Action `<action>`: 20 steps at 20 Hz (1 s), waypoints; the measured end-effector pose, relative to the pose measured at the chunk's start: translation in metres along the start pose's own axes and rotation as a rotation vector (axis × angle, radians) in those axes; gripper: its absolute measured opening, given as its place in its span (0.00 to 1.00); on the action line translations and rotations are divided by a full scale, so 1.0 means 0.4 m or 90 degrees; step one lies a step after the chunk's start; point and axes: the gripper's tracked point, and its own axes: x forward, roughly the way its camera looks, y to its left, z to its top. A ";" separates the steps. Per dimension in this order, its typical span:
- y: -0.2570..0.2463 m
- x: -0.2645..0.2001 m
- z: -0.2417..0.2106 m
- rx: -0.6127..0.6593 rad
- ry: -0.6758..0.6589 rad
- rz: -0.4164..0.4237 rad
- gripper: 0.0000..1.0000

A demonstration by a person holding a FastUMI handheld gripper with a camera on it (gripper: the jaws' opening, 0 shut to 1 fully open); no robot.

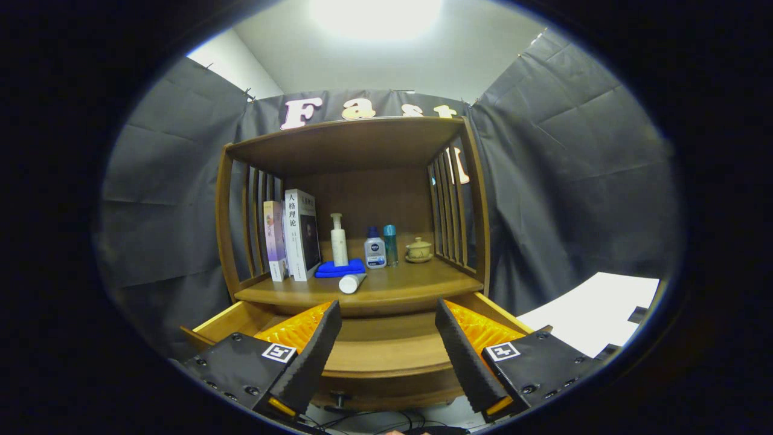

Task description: Pull open the drawer, take out the items inside it, and place them on the countertop above the cabinet.

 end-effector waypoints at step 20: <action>0.108 -0.019 -0.311 -0.049 0.139 0.037 0.98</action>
